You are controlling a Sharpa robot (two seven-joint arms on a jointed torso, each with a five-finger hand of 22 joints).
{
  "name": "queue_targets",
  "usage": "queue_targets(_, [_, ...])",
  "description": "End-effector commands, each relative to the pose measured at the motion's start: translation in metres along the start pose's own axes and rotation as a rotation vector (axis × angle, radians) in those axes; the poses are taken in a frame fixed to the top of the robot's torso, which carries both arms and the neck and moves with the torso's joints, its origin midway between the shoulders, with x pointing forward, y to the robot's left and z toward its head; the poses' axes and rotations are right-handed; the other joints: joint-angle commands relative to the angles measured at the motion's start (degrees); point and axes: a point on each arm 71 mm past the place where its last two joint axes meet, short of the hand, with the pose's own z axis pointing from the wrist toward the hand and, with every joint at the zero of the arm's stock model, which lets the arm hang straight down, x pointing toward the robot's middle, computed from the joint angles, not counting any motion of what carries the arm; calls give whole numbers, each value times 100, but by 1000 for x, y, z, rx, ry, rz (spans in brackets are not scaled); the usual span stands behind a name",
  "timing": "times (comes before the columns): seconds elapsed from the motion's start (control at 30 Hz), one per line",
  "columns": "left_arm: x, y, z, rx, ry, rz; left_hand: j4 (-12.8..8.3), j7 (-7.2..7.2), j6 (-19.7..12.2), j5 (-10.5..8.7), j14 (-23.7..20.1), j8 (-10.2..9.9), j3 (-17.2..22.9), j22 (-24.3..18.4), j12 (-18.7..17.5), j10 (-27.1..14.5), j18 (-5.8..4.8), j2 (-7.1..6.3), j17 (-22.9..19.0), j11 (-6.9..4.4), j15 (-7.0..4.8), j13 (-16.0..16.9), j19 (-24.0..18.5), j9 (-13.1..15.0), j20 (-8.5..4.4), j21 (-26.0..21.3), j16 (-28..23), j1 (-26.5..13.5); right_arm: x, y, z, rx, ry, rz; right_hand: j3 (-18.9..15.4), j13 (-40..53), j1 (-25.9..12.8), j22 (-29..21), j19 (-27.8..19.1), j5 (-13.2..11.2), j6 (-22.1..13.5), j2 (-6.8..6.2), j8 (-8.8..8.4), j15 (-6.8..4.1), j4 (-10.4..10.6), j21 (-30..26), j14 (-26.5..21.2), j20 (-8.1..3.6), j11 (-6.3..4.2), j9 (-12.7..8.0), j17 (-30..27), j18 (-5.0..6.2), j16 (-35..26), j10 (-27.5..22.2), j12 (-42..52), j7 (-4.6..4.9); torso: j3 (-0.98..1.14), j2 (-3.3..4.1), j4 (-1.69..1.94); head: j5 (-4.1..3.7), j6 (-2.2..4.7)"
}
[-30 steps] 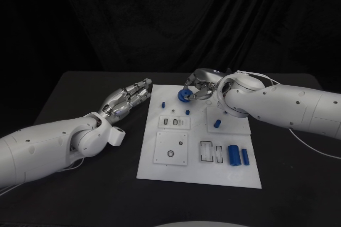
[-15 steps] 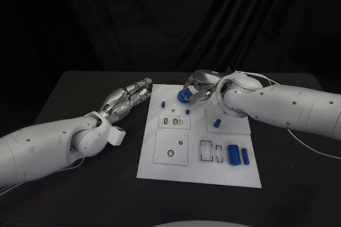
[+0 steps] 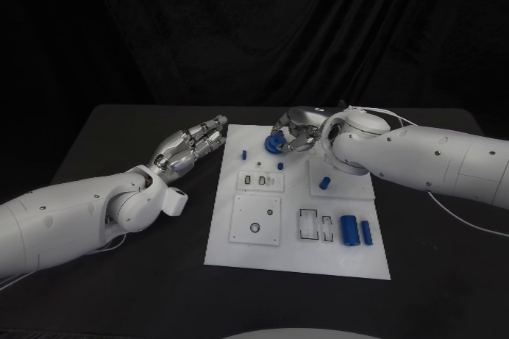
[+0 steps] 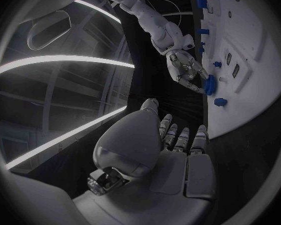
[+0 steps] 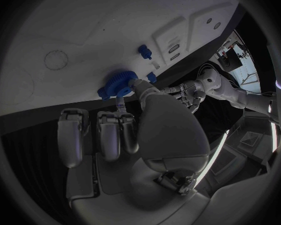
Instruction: Assemble the parts on the task board
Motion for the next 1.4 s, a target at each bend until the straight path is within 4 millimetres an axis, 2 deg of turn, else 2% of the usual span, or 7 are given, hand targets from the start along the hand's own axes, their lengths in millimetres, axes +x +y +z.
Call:
queue_targets(0.03, [2, -1, 0, 21, 14, -8, -4, 31, -20, -3, 7, 29, 40, 9, 2, -4, 58, -18, -5, 58, 50, 6, 7, -3, 33, 24, -16, 8, 3, -2, 0, 26, 30, -9, 41, 1508, -36, 1379, 349, 12, -88, -57, -41, 18, 8, -38, 615, 7, -37, -74, 1509, -37, 17, 613, 15, -7, 2, -1, 1, 1, -12])
queue_targets(0.43, [2, -1, 0, 20, 15, -9, -4, 31, -20, -3, 7, 29, 40, 9, 2, -4, 58, -18, -5, 58, 50, 6, 7, -3, 33, 24, -16, 8, 4, -1, 1, 34, 38, -11, 112, 1508, -11, 1364, 321, 9, -421, -16, -40, -15, -59, -77, 615, -23, -73, -394, 1509, -26, 17, 613, 15, -42, 2, 1, -7, 10, -25])
queue_targets(0.57, [2, -1, -1, 20, 14, -8, -4, 38, -11, -1, 8, 32, 45, 10, 6, -2, 58, -16, -4, 62, 51, 7, 9, -1, 35, 25, -15, 7, 4, -1, 1, 35, 38, -11, 104, 1508, -28, 1359, 310, 6, -514, -31, -41, -14, -74, -91, 615, -27, -66, -474, 1509, -22, 17, 613, 15, -23, 1, -1, -3, 12, -33])
queue_targets(0.87, [1, -2, -2, 20, 12, -8, -4, 38, -11, -1, 8, 32, 45, 10, 6, -2, 58, -16, -4, 62, 51, 7, 9, -1, 35, 25, -15, 7, -2, -2, -3, -1, -36, 0, 105, 1508, -37, 1361, 314, 7, -499, -25, -17, -13, -76, -87, 615, -27, -67, -503, 1509, -24, 17, 613, 15, -30, 3, -1, -4, 37, -48])
queue_targets(1.07, [-1, -2, -4, 20, 4, -4, -5, 45, 2, 1, 10, 36, 49, 11, 15, 1, 59, -16, -3, 67, 51, 9, 11, 1, 37, 27, -14, 7, -11, -3, -13, -59, -123, 10, 83, 1508, -113, 1366, 325, 4, -365, -21, 30, -20, -29, -73, 615, -32, -71, -556, 1509, -28, 17, 613, 15, -25, 3, -1, -4, 77, -20])
queue_targets(1.23, [-2, -1, -6, 19, -1, -3, -5, 46, 10, 6, 11, 39, 50, 11, 20, 4, 59, -19, -3, 69, 50, 10, 11, 2, 38, 27, -13, 6, -29, -4, -30, -94, -165, 12, 44, 1508, -201, 1375, 343, 2, -292, -37, 40, -12, 40, -49, 615, -29, -57, -602, 1509, -34, 17, 613, 15, -3, 4, -2, -2, 68, -4])
queue_targets(1.4, [-2, 2, -7, 17, -4, -3, -5, 46, 12, 13, 11, 40, 50, 10, 24, 6, 60, -21, -3, 70, 48, 11, 11, 2, 38, 27, -13, 5, -45, -14, -52, -83, -165, -1, 2, 1508, -288, 1392, 377, 2, -253, -55, 35, -2, 118, -2, 615, -23, -42, -650, 1509, -48, 17, 613, 15, 17, 6, -5, -6, 45, 58])
